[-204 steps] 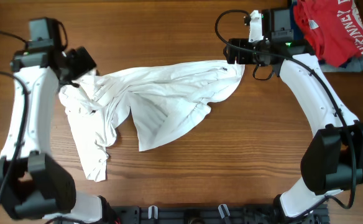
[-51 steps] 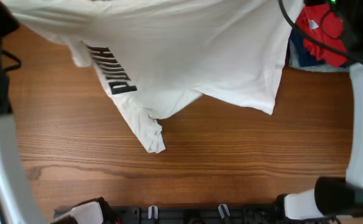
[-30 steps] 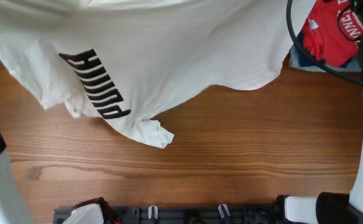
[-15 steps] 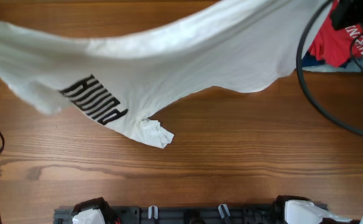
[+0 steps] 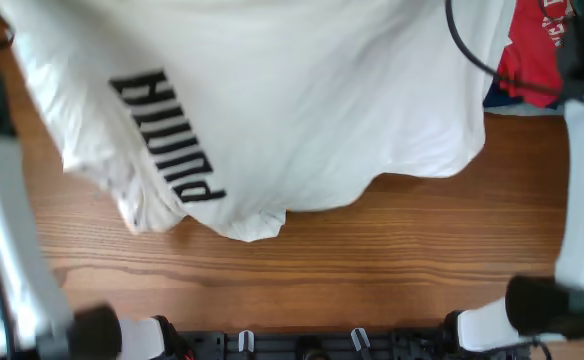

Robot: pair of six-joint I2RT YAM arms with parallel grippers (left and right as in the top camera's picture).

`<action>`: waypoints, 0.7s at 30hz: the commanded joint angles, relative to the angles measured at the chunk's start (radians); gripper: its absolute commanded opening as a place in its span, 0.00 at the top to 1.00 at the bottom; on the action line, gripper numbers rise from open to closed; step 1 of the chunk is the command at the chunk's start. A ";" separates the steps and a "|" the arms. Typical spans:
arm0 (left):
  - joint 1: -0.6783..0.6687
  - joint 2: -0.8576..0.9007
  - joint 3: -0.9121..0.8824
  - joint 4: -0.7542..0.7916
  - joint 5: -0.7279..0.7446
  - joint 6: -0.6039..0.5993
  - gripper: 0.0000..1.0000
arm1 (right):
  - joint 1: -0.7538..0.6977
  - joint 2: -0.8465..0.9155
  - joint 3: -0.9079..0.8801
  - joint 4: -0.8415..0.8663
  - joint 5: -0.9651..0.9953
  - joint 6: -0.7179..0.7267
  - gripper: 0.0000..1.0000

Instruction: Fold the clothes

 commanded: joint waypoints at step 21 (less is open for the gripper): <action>0.013 0.065 0.371 -0.158 0.195 -0.079 0.96 | -0.009 0.078 0.206 0.048 -0.110 0.106 0.96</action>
